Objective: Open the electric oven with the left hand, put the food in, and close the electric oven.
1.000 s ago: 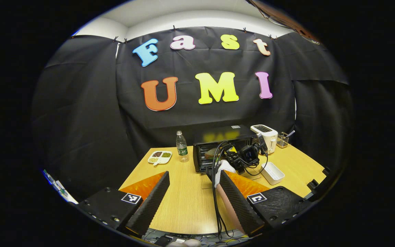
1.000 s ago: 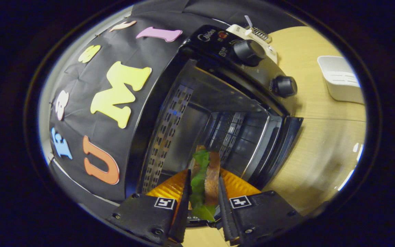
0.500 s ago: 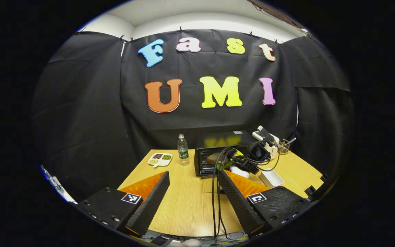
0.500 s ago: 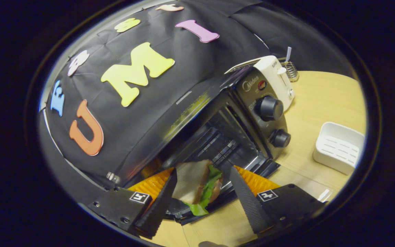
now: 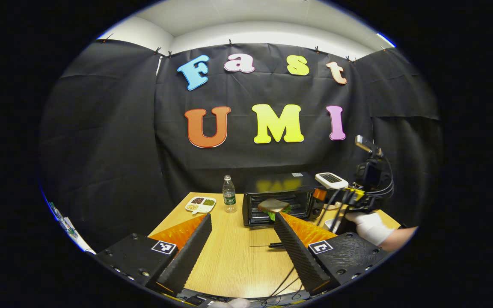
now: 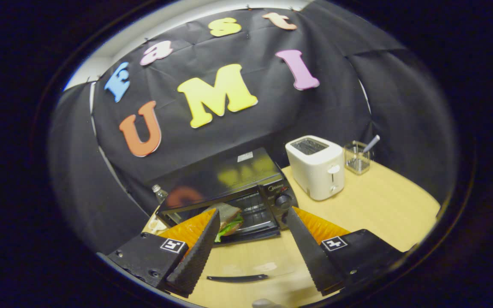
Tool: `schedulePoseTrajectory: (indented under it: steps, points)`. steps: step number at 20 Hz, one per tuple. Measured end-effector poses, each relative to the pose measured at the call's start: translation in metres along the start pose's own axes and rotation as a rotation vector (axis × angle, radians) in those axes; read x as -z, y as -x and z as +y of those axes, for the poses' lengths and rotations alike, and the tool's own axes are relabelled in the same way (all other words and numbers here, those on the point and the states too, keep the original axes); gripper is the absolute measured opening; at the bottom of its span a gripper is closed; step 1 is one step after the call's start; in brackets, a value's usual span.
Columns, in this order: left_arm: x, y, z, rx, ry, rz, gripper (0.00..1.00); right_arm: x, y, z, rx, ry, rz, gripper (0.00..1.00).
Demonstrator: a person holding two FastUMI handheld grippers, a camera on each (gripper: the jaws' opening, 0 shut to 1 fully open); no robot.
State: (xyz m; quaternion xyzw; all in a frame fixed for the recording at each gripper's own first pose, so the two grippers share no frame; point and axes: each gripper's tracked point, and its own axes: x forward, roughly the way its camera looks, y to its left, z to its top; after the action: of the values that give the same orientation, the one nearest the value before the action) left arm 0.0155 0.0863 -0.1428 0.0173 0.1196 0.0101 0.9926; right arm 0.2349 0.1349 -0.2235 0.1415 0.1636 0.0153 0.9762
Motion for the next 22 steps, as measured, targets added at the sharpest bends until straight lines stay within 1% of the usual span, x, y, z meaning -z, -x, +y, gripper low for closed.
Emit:
schedulePoseTrajectory:
  steps: [2,4,8,9,10,12,13,14,18,19,20,21,22]
  points:
    - [-0.001,-0.004,-0.006,-0.006,-0.006,-0.012,0.96,-0.023,0.034,-0.019,-0.003,0.123,-0.037,1.00]
    - [0.002,-0.010,-0.015,-0.009,-0.005,-0.016,0.96,-0.040,0.065,-0.032,-0.024,0.186,-0.066,1.00]
    - [0.013,-0.027,-0.037,-0.004,0.011,-0.008,0.96,-0.068,0.117,-0.059,-0.038,0.238,-0.107,1.00]
    - [0.020,-0.030,-0.043,-0.001,0.013,-0.002,0.96,-0.072,0.127,-0.066,-0.039,0.250,-0.113,0.90]
    - [0.026,-0.034,-0.051,0.004,0.015,0.011,0.96,-0.076,0.137,-0.071,-0.040,0.260,-0.115,1.00]
    - [0.040,-0.046,-0.063,0.012,0.006,0.018,0.96,-0.081,0.152,-0.085,-0.034,0.277,-0.113,1.00]
    - [0.048,-0.053,-0.070,0.019,0.003,0.030,0.96,-0.083,0.160,-0.090,-0.041,0.276,-0.108,0.89]
    - [0.061,-0.058,-0.078,0.028,0.008,0.046,0.96,-0.084,0.167,-0.093,-0.044,0.286,-0.104,1.00]
    - [0.117,-0.083,-0.105,0.037,0.033,0.135,0.97,-0.089,0.188,-0.105,-0.050,0.348,-0.090,1.00]
    - [0.133,-0.091,-0.111,0.039,0.040,0.156,0.97,-0.089,0.192,-0.108,-0.052,0.356,-0.087,0.90]
    - [0.146,-0.098,-0.118,0.045,0.044,0.173,0.96,-0.090,0.196,-0.109,-0.054,0.358,-0.080,0.91]
    - [0.162,-0.106,-0.126,0.050,0.041,0.204,0.96,-0.090,0.197,-0.112,-0.053,0.359,-0.075,1.00]
    - [0.174,-0.110,-0.131,0.056,0.034,0.219,0.96,-0.089,0.198,-0.115,-0.049,0.365,-0.067,1.00]
